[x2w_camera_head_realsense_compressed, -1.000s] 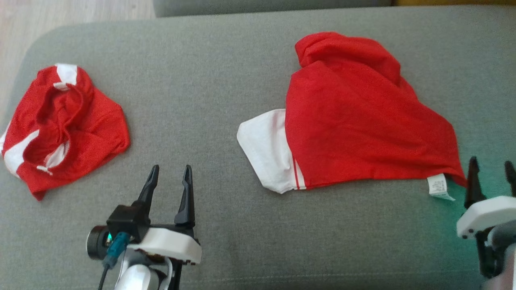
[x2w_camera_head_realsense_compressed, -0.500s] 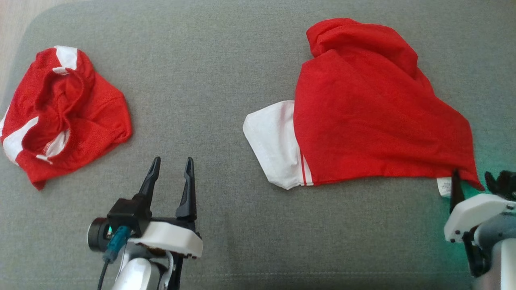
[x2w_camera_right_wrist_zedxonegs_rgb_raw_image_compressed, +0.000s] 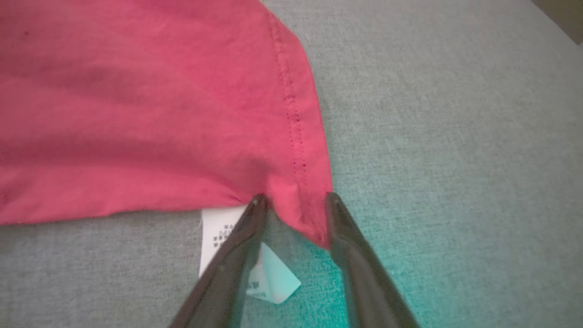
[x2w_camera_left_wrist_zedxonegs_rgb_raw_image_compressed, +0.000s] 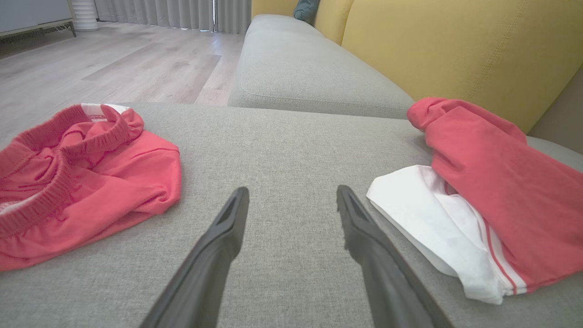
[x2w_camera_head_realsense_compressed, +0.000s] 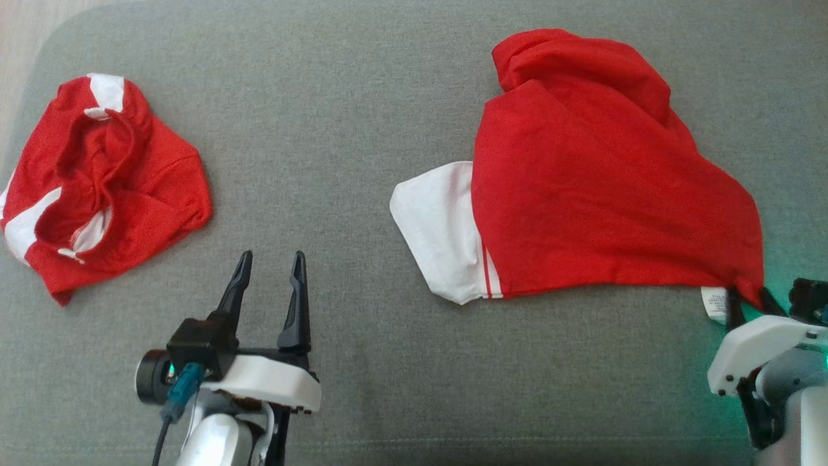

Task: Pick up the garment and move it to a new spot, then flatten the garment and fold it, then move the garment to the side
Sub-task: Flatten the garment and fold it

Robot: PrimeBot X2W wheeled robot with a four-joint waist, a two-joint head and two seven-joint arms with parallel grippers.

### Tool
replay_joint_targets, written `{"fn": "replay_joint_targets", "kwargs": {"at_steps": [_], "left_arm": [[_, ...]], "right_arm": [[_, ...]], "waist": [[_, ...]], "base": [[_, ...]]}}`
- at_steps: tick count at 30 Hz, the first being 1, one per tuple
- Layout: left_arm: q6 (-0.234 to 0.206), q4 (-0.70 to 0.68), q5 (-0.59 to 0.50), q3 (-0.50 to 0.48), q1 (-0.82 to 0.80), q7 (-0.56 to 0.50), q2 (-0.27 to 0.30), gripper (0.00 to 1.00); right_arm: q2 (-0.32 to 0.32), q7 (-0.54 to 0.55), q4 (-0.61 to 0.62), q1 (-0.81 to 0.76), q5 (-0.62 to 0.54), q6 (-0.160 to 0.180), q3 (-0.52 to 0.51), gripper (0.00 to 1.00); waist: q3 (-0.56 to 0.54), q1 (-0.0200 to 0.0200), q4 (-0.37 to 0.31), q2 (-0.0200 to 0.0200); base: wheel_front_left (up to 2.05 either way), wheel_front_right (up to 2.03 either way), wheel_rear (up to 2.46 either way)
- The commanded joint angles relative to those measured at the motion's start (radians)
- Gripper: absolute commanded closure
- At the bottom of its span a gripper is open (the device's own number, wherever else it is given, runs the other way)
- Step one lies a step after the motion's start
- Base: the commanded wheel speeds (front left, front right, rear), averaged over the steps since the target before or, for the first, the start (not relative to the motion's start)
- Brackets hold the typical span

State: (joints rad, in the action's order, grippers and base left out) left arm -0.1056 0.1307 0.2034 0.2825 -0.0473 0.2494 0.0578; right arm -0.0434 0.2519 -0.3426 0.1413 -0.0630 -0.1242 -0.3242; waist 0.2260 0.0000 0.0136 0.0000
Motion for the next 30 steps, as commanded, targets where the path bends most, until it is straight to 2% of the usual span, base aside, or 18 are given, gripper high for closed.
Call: {"fn": "replay_joint_targets", "kwargs": {"at_steps": [1, 4, 6, 14, 19, 22, 30], "left_arm": [[0.001, -0.031, -0.011, -0.033, -0.017, 0.012, -0.003, 0.0], [0.003, -0.028, -0.013, -0.034, -0.016, 0.012, -0.004, 0.0], [0.005, -0.026, -0.013, -0.035, -0.017, 0.012, -0.004, 0.0], [0.02, -0.01, -0.019, -0.031, -0.032, 0.012, -0.005, 0.0], [0.046, 0.026, -0.021, -0.013, -0.075, 0.012, -0.005, 0.0], [0.075, 0.095, -0.012, 0.013, -0.15, -0.011, -0.006, 0.0], [0.115, 0.291, 0.018, 0.061, -0.337, -0.113, -0.007, 0.0]], "right_arm": [[-0.007, 0.009, 0.019, 0.015, -0.001, -0.007, 0.024, 0.57], [-0.007, 0.02, 0.011, 0.016, 0.0, -0.007, 0.026, 0.71], [-0.007, 0.023, 0.006, 0.018, 0.003, -0.007, 0.028, 1.0], [-0.007, -0.033, 0.036, 0.03, 0.02, -0.007, 0.063, 1.0], [-0.007, -0.093, 0.128, 0.032, 0.038, -0.007, 0.117, 1.0], [-0.007, -0.105, 0.218, 0.028, 0.041, -0.007, 0.152, 1.0], [-0.007, -0.085, 0.328, 0.014, 0.042, -0.007, 0.192, 1.0]], "waist": [[0.0, 0.0, 0.0, 0.0], [-0.002, 0.0, 0.0, 0.0], [-0.003, 0.0, 0.0, 0.0], [-0.019, 0.0, -0.009, 0.0], [-0.03, 0.0, -0.028, 0.0], [-0.028, 0.0, -0.044, 0.0], [-0.003, 0.0, -0.078, 0.0]], "base": [[0.0, 0.0, 0.0], [0.0, 0.0, 0.0], [0.0, 0.0, 0.0], [0.0, 0.0, 0.0], [0.0, 0.0, 0.0], [0.0, 0.0, 0.0], [0.0, 0.0, 0.0]]}}
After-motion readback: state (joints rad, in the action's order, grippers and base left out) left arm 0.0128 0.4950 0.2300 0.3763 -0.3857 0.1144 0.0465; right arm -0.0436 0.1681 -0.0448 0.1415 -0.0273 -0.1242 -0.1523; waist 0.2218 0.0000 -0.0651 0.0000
